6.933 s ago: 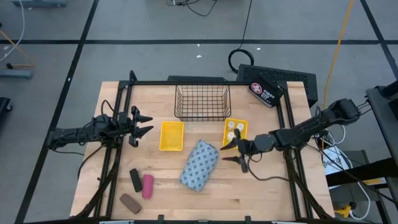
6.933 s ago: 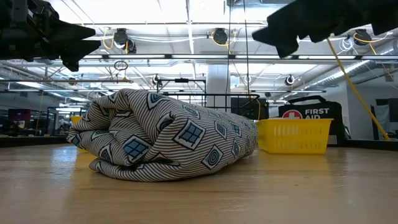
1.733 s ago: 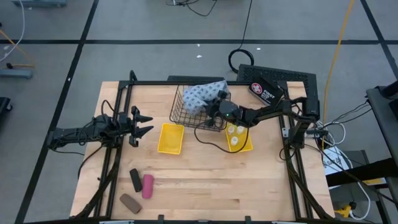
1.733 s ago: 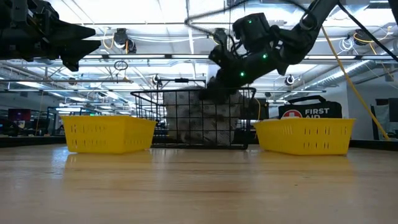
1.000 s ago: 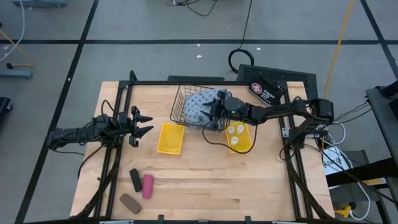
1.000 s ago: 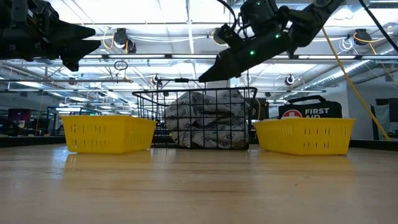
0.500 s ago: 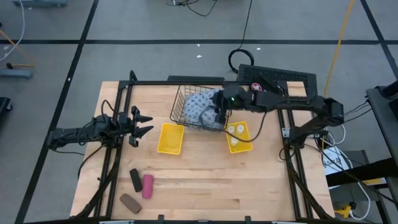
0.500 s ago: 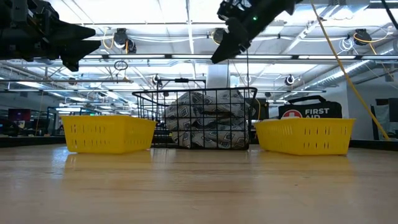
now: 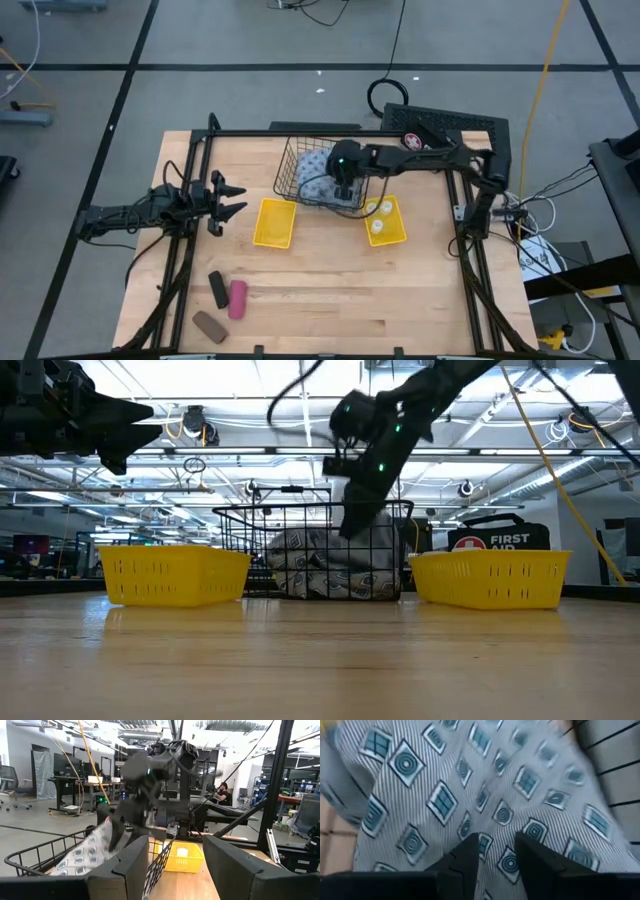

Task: Pick & Place Medicine items
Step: Put the blue patient gown into the wire basket

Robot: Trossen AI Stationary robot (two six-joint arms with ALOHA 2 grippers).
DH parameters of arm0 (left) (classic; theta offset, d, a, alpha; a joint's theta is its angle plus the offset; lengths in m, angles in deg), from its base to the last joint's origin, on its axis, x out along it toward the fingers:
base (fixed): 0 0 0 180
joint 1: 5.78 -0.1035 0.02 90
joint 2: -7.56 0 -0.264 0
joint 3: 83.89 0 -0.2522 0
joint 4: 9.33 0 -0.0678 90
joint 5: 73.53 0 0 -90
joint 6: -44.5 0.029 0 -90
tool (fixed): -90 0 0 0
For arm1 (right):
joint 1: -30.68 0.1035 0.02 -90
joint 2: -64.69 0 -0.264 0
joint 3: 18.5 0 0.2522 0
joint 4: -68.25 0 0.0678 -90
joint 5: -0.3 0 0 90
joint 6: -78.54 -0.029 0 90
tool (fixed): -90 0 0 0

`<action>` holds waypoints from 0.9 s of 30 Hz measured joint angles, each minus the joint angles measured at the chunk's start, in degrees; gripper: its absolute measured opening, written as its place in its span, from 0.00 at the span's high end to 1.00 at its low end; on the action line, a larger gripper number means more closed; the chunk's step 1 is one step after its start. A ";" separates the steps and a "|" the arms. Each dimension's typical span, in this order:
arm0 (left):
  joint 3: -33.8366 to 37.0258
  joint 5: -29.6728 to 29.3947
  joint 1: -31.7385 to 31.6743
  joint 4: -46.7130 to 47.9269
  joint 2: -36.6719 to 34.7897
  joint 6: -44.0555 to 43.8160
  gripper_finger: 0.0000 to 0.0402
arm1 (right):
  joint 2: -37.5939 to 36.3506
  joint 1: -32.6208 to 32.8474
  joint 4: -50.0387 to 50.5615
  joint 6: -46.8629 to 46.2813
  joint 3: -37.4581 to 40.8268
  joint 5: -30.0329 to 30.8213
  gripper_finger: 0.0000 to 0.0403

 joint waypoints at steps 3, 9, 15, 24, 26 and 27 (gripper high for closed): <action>0.00 0.00 -0.01 0.01 0.00 0.00 0.51 | 2.97 -0.02 0.00 0.71 0.00 0.07 0.72; -0.02 0.00 -0.02 0.01 0.00 0.00 0.51 | 4.98 -0.39 -0.25 3.96 0.00 0.23 0.72; -0.01 -0.01 -0.01 0.01 0.01 0.00 0.51 | 1.79 -0.14 -2.78 6.69 0.08 3.72 0.72; 0.00 0.00 -0.02 0.01 0.02 0.00 0.51 | -8.89 3.62 -2.73 -1.11 0.00 3.96 0.72; -0.02 -0.01 -0.02 -0.01 0.00 0.00 0.51 | -11.11 5.03 -1.11 -3.68 0.05 -0.73 0.72; -0.02 -0.02 -0.02 0.01 0.00 0.00 0.51 | -11.98 5.83 -0.79 -4.41 0.38 -4.39 0.72</action>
